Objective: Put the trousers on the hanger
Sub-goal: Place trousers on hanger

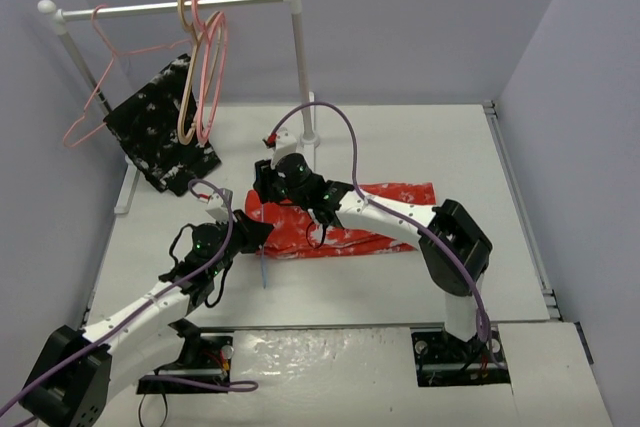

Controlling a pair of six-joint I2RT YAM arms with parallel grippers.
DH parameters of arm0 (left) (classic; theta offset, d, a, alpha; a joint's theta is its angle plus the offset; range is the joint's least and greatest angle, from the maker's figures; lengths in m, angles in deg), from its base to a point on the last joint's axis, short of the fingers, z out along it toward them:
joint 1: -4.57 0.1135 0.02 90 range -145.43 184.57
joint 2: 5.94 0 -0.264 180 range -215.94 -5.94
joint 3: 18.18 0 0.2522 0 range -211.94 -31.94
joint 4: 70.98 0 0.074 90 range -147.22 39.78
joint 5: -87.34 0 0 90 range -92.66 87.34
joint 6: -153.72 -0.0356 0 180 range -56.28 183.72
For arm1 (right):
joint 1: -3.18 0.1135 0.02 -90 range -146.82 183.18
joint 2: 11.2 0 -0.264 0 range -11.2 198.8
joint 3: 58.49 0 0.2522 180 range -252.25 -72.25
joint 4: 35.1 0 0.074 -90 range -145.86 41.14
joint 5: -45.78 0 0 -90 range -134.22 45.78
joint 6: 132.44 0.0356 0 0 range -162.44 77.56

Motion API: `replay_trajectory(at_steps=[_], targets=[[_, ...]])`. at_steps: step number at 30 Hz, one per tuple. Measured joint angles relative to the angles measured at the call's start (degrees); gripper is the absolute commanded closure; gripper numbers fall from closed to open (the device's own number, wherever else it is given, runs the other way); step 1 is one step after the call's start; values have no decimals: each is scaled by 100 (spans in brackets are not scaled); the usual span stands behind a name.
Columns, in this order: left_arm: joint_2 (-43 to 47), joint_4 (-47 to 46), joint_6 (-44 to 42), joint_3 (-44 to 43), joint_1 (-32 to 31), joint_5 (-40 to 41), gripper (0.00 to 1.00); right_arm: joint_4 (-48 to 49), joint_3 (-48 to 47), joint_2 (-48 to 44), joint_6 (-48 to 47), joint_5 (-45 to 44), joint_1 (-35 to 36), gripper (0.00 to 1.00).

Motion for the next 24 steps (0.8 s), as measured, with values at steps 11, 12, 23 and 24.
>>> replay_trajectory(at_steps=[11, 12, 23, 24], targets=[[-1, 1, 0, 0, 0, -12, 100, 28, -95, 221, 34, -168, 54, 100], [-6, 10, 0, 0, 0, -32, 100, 42, -97, 221, 41, -199, 70, 100], [104, 1057, -40, -489, -9, 110, 27, 42, -110, 221, 14, -258, 107, 100], [155, 1297, -54, -625, -9, 177, 27, 42, -110, 221, 14, -262, 107, 100]])
